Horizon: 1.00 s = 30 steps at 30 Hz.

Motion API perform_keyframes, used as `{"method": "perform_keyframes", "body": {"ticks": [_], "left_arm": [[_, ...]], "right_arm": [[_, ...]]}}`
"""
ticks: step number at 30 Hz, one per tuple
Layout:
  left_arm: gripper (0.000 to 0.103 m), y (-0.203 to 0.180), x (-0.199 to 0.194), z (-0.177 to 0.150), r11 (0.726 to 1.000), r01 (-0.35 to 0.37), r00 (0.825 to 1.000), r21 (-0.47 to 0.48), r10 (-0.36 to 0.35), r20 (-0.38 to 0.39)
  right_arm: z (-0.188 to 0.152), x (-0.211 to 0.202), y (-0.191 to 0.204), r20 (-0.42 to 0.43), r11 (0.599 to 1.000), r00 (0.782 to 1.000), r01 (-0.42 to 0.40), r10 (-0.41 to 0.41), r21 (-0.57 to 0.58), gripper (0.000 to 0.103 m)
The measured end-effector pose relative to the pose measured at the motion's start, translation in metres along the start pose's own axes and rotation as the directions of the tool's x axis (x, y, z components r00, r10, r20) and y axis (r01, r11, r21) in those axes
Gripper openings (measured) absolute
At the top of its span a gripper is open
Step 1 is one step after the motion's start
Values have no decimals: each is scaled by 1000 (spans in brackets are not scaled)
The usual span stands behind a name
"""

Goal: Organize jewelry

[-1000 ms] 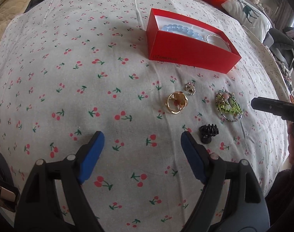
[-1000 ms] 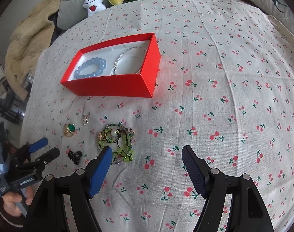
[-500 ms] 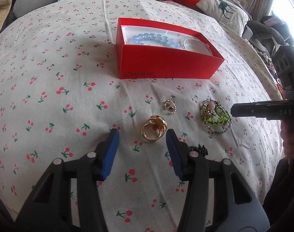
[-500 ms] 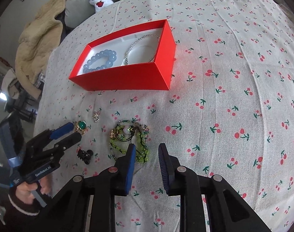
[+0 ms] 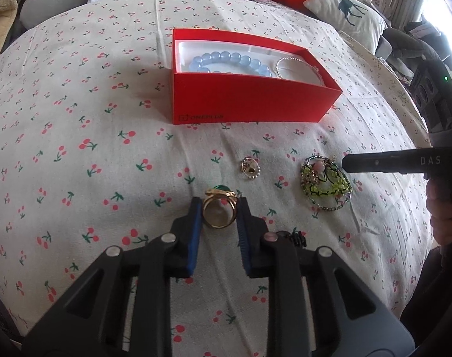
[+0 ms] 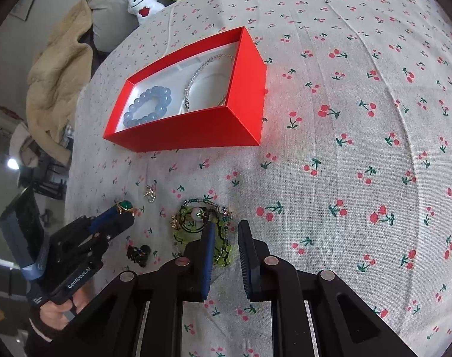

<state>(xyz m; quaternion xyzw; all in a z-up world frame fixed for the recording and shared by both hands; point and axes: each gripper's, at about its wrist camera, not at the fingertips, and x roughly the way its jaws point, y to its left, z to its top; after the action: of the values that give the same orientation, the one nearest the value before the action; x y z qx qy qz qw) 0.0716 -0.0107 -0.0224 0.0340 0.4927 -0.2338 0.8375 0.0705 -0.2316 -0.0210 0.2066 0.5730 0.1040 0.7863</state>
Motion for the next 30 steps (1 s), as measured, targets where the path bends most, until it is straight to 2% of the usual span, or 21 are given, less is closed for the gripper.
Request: {"method": "perform_keyframes", "body": {"ticks": [15, 23, 30], "left_arm": [[25, 11, -6, -6, 997, -24, 999, -70, 21, -34], [25, 12, -8, -8, 996, -28, 999, -81, 25, -37], [25, 14, -11, -10, 995, -31, 999, -95, 27, -40]], "right_arm": [[11, 19, 4, -10, 999, 1000, 25, -25, -28, 19], [11, 17, 15, 13, 995, 998, 55, -54, -88, 7], [12, 6, 18, 45, 992, 997, 65, -61, -105, 6]]}}
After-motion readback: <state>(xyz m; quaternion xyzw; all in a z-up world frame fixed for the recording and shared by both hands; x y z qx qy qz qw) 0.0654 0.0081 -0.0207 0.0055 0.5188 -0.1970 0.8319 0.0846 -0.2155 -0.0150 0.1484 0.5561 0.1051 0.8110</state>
